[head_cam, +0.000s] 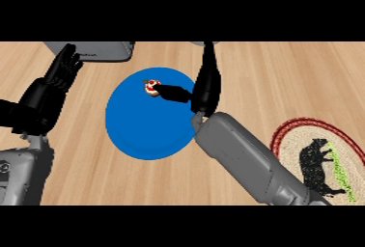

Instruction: Pick the cupcake from the placemat and place it in the plate

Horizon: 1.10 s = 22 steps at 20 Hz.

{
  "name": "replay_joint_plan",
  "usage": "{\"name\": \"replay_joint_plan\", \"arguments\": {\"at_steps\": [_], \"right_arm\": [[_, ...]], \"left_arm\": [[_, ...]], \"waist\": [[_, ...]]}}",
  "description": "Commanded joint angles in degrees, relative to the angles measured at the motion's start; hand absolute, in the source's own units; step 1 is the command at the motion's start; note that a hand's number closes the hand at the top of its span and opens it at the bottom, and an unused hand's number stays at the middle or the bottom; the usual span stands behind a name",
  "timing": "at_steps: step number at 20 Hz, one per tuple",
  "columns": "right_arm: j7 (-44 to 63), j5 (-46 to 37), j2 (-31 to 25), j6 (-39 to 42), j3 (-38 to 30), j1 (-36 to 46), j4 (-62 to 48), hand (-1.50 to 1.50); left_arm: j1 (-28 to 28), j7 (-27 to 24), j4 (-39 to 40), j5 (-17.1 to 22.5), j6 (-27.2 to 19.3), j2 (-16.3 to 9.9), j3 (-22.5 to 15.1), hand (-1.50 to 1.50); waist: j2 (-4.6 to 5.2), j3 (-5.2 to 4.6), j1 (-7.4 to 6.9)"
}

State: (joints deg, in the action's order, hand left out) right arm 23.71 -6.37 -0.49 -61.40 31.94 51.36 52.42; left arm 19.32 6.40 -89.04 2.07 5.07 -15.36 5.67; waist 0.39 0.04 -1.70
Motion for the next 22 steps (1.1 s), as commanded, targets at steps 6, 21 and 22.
{"name": "replay_joint_plan", "arguments": {"at_steps": [6,21,22], "right_arm": [[-7.3,-1.2,-7.8,4.1,-0.3,-19.8,20.6,-1.50],[-12.8,-2.5,-19.5,16.0,-7.6,-43.8,42.0,-1.50],[-14.7,-1.5,-19.8,17.2,-9.5,-42.9,39.6,-1.50]], "left_arm": [[-3.7,2.6,-4.8,1.2,0.6,-0.5,1.7,0.00],[-2.0,-0.2,-0.8,-0.2,1.3,0.4,2.9,0.00],[0.6,-0.5,1.1,-0.7,1.5,-0.2,2.9,0.00]], "waist": [[-0.61,-0.02,2.08],[-0.42,-0.04,2.02],[-0.37,-0.03,2.04]]}}
